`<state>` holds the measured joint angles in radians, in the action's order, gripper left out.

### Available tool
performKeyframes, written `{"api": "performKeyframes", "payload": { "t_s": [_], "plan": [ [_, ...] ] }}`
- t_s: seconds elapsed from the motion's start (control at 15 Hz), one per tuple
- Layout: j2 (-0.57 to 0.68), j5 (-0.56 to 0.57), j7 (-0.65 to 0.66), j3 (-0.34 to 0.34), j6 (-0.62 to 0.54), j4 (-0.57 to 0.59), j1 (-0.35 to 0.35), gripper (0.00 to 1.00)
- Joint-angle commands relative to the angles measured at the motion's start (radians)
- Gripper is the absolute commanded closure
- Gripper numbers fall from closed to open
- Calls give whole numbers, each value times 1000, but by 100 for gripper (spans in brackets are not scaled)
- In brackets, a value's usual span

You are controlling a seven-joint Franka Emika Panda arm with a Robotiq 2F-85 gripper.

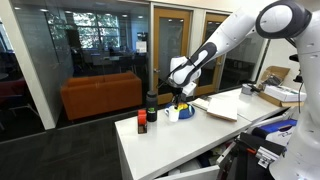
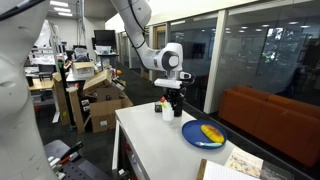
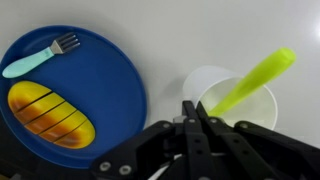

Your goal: Move the mug to the left corner of the table

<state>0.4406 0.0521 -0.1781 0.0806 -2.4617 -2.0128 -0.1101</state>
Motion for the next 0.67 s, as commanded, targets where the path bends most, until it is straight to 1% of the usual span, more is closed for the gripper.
{"api": "performKeyframes", "payload": {
  "t_s": [0.0,0.33,0.6],
  "plan": [
    [-73,33,-49,-23,39,-53,8,99],
    [-137,71,-35,-50,67,-90,58,99],
    [-133,99,-14,-68,79,-74,101,99]
  ]
}}
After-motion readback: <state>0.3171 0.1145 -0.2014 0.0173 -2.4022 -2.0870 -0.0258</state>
